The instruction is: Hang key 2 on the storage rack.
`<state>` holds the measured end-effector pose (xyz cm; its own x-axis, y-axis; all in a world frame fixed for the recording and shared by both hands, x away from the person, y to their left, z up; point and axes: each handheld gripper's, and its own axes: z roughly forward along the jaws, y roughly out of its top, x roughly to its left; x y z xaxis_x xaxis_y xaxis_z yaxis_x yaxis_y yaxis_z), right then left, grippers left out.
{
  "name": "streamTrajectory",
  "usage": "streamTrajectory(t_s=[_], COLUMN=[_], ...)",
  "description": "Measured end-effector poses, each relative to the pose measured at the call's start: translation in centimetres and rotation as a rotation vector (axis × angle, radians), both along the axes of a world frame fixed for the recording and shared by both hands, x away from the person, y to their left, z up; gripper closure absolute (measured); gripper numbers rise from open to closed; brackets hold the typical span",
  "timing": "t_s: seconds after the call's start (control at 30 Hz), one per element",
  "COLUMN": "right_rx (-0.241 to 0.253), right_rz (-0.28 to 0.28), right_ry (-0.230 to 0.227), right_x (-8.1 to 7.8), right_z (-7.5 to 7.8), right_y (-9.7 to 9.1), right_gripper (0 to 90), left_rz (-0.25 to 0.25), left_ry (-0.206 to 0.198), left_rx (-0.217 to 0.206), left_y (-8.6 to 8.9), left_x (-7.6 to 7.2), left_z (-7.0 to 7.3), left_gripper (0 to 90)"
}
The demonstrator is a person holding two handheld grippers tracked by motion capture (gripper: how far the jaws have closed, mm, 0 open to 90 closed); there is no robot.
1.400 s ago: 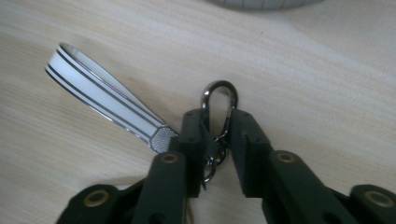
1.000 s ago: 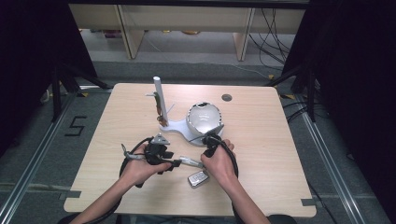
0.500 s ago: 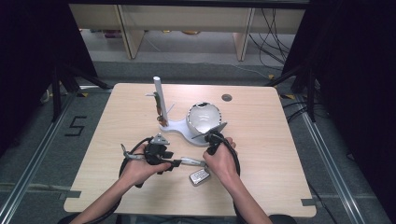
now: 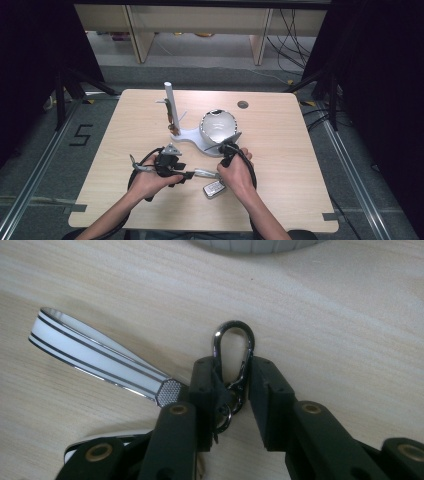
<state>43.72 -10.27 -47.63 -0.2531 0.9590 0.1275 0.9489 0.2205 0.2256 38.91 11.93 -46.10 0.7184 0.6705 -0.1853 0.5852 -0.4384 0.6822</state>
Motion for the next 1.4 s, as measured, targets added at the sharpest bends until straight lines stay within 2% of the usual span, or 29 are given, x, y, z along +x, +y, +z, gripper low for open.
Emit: streamTrajectory(t_s=[0.13, 0.17, 0.2, 0.23, 0.27, 0.3, 0.33, 0.37, 0.4, 0.43, 0.47, 0.5, 0.53, 0.57, 0.6, 0.7, 0.77, 0.8, 0.87, 1.0, 1.07, 1.1, 1.13, 1.17, 1.23, 1.37, 1.4], right_rx=[0.045, 0.044, 0.012, -0.002, -0.007, 0.002, 0.001, 0.009, 0.041, 0.041, -0.006, 0.003, -0.009, 0.036, 0.043, -0.012, -0.015, 0.023, -0.025, -0.056, -0.032, -0.011, 0.031, 0.043, 0.029, 0.085, 0.102], right_rz=[-0.014, -0.004, 0.037, 0.050, 0.058, 0.089, 0.055, 0.056, 0.075, 0.085, 0.097, 0.086, 0.112, 0.111, 0.118, 0.131, 0.137, 0.138, 0.132, 0.138, 0.122, 0.093, 0.092, 0.094, 0.067, 0.044, 0.038], right_ry=[0.020, 0.019, -0.010, 0.000, -0.003, -0.023, 0.020, 0.027, 0.035, 0.030, 0.020, 0.020, 0.018, 0.032, 0.021, -0.004, -0.006, 0.003, -0.017, -0.051, -0.050, -0.039, -0.027, -0.046, -0.057, -0.087, -0.085], right_x=[0.4, 0.5, 0.6, 0.7, 0.7, 0.8, 0.7, 0.7, 0.8, 0.8, 0.7, 0.6, 0.7, 0.7, 0.7, 0.5, 0.5, 0.4, 0.2, 0.0, 0.0, 0.0, 0.1, 0.2, 0.2, 0.0, -0.1], right_z=[0.0, 0.0, -0.3, -0.2, -0.3, -0.2, 0.0, 0.1, 0.1, 0.0, 0.1, 0.1, 0.1, 0.0, 0.0, 0.0, 0.0, 0.0, 0.0, -0.1, -0.2, -0.1, -0.1, -0.2, -0.3, -0.5, -0.3], right_y=[-0.4, -0.4, -0.7, -0.7, -0.6, -0.6, -0.3, -0.2, -0.3, -0.3, -0.2, 0.0, -0.1, 0.0, 0.0, 0.3, 0.2, 0.1, 0.4, 0.6, 0.4, 0.3, 0.0, -0.2, -0.4, -0.9, -1.1], right_gripper=[73.9, 73.9, 73.7, 73.4, 73.2, 72.7, 72.6, 72.5, 72.4, 72.2, 71.5, 70.5, 68.8, 66.8, 65.2, 69.7, 70.2, 70.3, 71.0, 73.6, 74.2, 74.4, 74.4, 74.4, 74.5, 75.3, 78.8], left_rz=[0.004, 0.006, 0.002, 0.002, 0.002, 0.003, 0.003, 0.001, 0.001, 0.002, 0.001, 0.001, 0.001, 0.004, 0.001, -0.002, 0.001, 0.005, 0.004, 0.000, -0.004, -0.004, 0.003, 0.002, 0.007, 0.001, 0.002], left_ry=[-0.005, -0.006, 0.000, -0.001, 0.000, -0.001, -0.001, 0.000, 0.000, 0.000, 0.000, 0.000, 0.001, -0.001, 0.000, 0.000, -0.003, -0.002, -0.003, -0.002, -0.005, -0.005, -0.003, -0.004, -0.009, -0.004, -0.004], left_rx=[0.004, 0.003, -0.001, 0.000, -0.001, -0.002, 0.000, -0.002, -0.001, -0.001, 0.000, 0.000, 0.000, 0.002, -0.001, 0.000, 0.000, -0.003, -0.002, 0.000, 0.000, -0.001, -0.005, -0.003, 0.002, 0.003, 0.003], left_y=[0.0, 0.0, 0.0, -0.1, -0.1, -0.1, -0.1, -0.1, -0.1, -0.1, -0.1, -0.1, -0.1, -0.1, -0.1, 0.0, 0.0, 0.0, 0.0, 0.0, 0.0, 0.0, 0.0, 0.1, 0.1, 0.2, 0.2], left_x=[0.0, 0.0, 0.0, 0.0, 0.0, 0.0, 0.0, 0.0, 0.0, 0.0, 0.0, 0.0, 0.0, -0.1, 0.0, 0.0, 0.0, 0.0, 0.0, 0.0, 0.0, 0.0, 0.0, 0.0, 0.0, 0.1, 0.1], left_z=[0.0, 0.0, -0.1, -0.1, 0.0, 0.0, 0.0, 0.0, 0.0, -0.1, -0.1, -0.1, 0.0, 0.0, 0.0, 0.0, 0.0, 0.0, 0.0, 0.1, 0.1, 0.1, 0.1, 0.1, 0.1, 0.1, 0.1], left_gripper=[49.2, 49.3, 49.3, 49.3, 49.3, 49.2, 49.3, 49.2, 49.3, 49.3, 49.3, 49.3, 49.3, 49.3, 49.3, 49.3, 49.3, 49.3, 49.3, 49.3, 49.3, 49.3, 49.3, 49.3, 49.3, 49.2, 49.2])
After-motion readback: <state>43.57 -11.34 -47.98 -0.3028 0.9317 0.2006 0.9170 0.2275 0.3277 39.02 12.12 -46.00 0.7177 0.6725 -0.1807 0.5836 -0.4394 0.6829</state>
